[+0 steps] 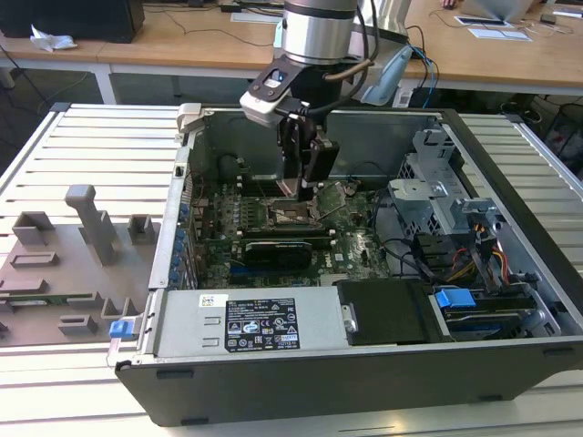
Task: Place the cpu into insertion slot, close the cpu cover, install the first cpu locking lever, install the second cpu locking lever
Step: 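Place the cpu into insertion slot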
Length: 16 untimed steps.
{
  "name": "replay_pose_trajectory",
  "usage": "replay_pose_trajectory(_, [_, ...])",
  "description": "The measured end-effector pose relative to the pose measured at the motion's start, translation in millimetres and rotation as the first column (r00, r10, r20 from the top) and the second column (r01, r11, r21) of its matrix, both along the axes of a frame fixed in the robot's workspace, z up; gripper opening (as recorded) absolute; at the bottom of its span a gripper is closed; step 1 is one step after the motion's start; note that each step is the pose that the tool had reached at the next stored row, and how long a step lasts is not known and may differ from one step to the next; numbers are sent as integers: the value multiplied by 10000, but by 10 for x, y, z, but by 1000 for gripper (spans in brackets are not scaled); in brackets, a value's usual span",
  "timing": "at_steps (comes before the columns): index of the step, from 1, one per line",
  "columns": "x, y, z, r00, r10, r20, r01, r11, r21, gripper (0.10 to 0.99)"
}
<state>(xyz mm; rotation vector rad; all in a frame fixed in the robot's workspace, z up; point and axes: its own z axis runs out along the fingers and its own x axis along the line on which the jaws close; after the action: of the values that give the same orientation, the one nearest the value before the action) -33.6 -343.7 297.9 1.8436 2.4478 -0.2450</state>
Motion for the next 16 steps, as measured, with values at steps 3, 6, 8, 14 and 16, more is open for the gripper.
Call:
replay_pose_trajectory(3, [1,0,-1,9998,-185,0,185,9998,-56,545])
replay_pose_trajectory(6, [2,0,-1,9993,-370,3,370,9993,-114,545])
replay_pose_trajectory(8, [3,0,-2,9986,-524,5,524,9985,-166,545])
replay_pose_trajectory(14, [4,0,-3,9940,-1097,16,1097,9934,-334,545])
replay_pose_trajectory(16, [4,0,-4,9919,-1270,19,1270,9913,-353,545])
